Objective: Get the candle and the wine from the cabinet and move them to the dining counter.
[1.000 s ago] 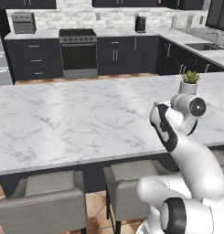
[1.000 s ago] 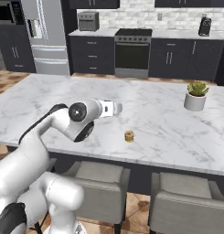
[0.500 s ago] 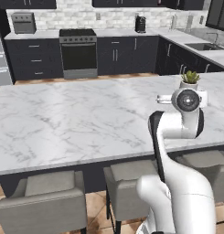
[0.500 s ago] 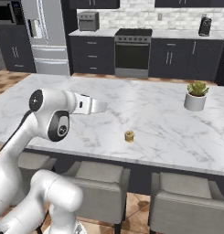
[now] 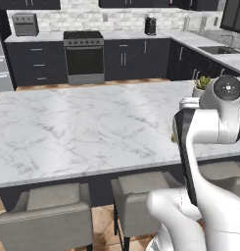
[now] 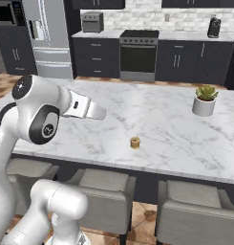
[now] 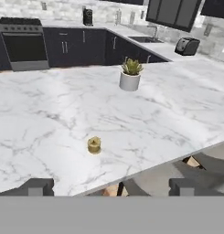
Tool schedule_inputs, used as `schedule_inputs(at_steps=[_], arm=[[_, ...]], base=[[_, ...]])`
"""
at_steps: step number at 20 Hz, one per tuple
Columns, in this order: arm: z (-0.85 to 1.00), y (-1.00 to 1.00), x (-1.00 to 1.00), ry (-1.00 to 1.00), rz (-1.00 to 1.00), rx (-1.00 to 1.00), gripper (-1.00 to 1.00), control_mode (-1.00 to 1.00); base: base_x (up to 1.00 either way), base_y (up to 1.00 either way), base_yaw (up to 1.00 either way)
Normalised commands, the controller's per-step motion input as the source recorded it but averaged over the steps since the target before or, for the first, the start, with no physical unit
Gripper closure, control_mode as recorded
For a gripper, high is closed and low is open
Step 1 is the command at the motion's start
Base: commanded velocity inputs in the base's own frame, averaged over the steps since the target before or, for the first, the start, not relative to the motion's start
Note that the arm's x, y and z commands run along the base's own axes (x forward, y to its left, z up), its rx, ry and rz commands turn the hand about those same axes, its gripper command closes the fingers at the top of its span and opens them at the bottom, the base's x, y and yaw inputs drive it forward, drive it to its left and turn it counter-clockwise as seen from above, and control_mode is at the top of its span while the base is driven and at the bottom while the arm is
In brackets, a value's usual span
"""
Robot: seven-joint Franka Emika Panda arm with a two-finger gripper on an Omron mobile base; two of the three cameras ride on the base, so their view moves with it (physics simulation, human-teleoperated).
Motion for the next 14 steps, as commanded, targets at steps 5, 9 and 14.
schedule_inputs(at_steps=[5,9,14], arm=[[0.24,0.25,-0.46,0.13,0.03,0.1,-1.0,-1.0],[0.13,0.45,-0.31,0.07,0.05,0.07,-1.0,-1.0],[0.04,0.45,-0.36,0.02,0.11,0.04,-1.0,-1.0]], base=[[0.0,0.0,0.0],[0.0,0.0,0.0],[0.0,0.0,0.0]])
